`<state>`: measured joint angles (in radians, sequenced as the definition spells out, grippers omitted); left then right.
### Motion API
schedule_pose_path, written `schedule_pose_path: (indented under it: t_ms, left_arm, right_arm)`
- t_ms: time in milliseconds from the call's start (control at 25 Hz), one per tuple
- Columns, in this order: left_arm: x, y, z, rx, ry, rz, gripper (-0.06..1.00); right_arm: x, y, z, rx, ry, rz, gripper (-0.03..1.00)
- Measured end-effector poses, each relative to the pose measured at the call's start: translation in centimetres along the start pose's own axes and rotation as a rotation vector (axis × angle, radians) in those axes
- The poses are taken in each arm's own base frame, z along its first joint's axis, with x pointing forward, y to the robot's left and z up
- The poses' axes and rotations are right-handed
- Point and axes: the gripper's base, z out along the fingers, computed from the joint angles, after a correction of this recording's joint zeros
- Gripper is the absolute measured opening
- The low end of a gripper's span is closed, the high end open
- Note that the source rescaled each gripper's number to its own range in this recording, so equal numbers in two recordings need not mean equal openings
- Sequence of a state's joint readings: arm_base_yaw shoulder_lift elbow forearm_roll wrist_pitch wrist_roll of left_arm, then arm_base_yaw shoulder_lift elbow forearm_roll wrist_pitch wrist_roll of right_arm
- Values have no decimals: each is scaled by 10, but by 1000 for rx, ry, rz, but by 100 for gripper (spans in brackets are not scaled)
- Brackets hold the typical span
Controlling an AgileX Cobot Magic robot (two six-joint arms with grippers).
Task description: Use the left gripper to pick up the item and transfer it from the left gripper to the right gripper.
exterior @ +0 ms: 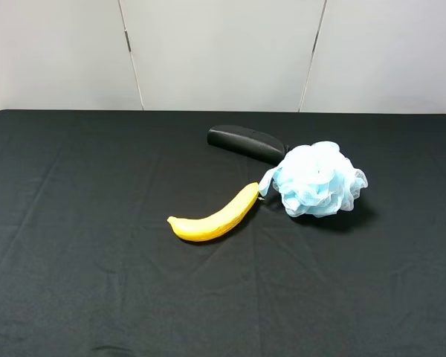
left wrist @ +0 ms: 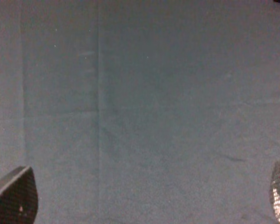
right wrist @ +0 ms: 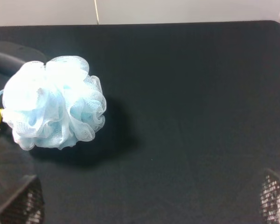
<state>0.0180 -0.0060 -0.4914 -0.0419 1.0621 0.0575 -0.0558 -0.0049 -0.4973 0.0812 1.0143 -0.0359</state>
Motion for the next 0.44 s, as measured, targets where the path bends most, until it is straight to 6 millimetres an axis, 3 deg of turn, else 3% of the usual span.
schedule_pose_path:
  t_ms: [440]
  left_arm:
    - [0,0,0,0,0,0,100]
  right_arm:
    - [0,0,0,0,0,0,99]
